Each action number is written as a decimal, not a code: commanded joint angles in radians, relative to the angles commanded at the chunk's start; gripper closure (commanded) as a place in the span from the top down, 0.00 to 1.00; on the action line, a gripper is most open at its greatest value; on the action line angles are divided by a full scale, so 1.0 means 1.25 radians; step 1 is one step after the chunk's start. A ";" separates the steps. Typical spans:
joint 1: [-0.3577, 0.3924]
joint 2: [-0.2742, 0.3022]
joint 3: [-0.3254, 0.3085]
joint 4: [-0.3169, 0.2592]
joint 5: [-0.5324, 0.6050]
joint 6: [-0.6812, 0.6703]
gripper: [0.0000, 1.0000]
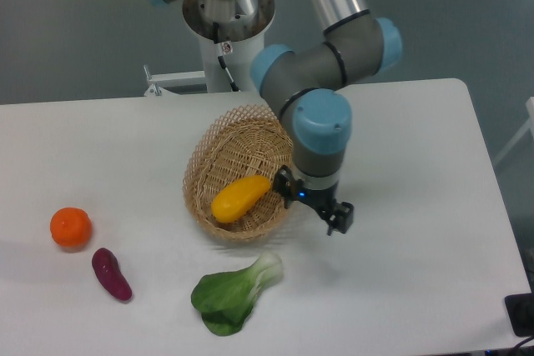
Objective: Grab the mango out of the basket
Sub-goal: 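Move the open gripper over the yellow mango in the wicker basket, then lower the gripper onto the yellow mango and close the fingers around it, then lift the held mango up and out of the basket, moving it beside the basket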
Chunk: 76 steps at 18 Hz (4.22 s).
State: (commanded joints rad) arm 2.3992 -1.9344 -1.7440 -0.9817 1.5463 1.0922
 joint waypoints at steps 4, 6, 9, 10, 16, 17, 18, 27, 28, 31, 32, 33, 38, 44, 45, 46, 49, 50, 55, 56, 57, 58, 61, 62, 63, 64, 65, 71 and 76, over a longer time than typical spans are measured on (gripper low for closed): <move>-0.032 0.010 -0.025 0.001 0.000 -0.023 1.00; -0.043 0.011 -0.033 0.002 0.000 -0.023 1.00; -0.055 0.010 -0.039 0.004 0.000 -0.047 1.00; -0.066 0.009 -0.042 0.005 0.000 -0.052 1.00; -0.075 0.009 -0.055 0.005 0.001 -0.053 1.00; -0.075 0.010 -0.059 0.005 0.002 -0.053 1.00; -0.076 0.010 -0.063 0.005 0.002 -0.053 1.00; -0.109 -0.004 -0.088 0.027 0.011 -0.083 1.00; -0.109 -0.007 -0.090 0.035 0.011 -0.087 1.00; -0.115 -0.013 -0.090 0.042 0.012 -0.087 1.00; -0.117 -0.015 -0.090 0.042 0.012 -0.086 1.00; -0.117 -0.016 -0.090 0.042 0.012 -0.085 0.95; -0.118 -0.016 -0.090 0.040 0.023 -0.096 0.53; -0.118 0.002 -0.087 0.023 0.034 -0.092 0.49; -0.118 0.007 -0.085 0.021 0.033 -0.090 0.49; -0.115 0.011 -0.082 0.021 0.033 -0.086 0.49; -0.107 0.029 -0.074 0.016 0.029 -0.085 0.49; -0.103 0.030 -0.071 0.017 0.026 -0.085 0.49; -0.064 0.031 -0.033 0.016 -0.017 -0.083 0.49; -0.055 0.032 -0.025 0.016 -0.031 -0.083 0.49; -0.048 0.032 -0.015 0.015 -0.038 -0.083 0.49; -0.042 0.031 -0.009 0.012 -0.040 -0.083 0.49; -0.019 0.031 0.011 0.010 -0.037 -0.082 0.49; -0.009 0.031 0.016 0.010 -0.036 -0.077 0.49; 0.002 0.031 0.023 0.011 -0.034 -0.068 0.49; 0.012 0.031 0.029 0.010 -0.036 -0.054 0.49; 0.020 0.031 0.034 0.011 -0.034 -0.038 0.49; 0.063 0.025 0.049 0.015 -0.021 0.009 0.50; 0.082 0.000 0.069 0.029 -0.006 0.018 0.50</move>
State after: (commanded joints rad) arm 2.5019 -1.9343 -1.6583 -0.9450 1.5386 1.1152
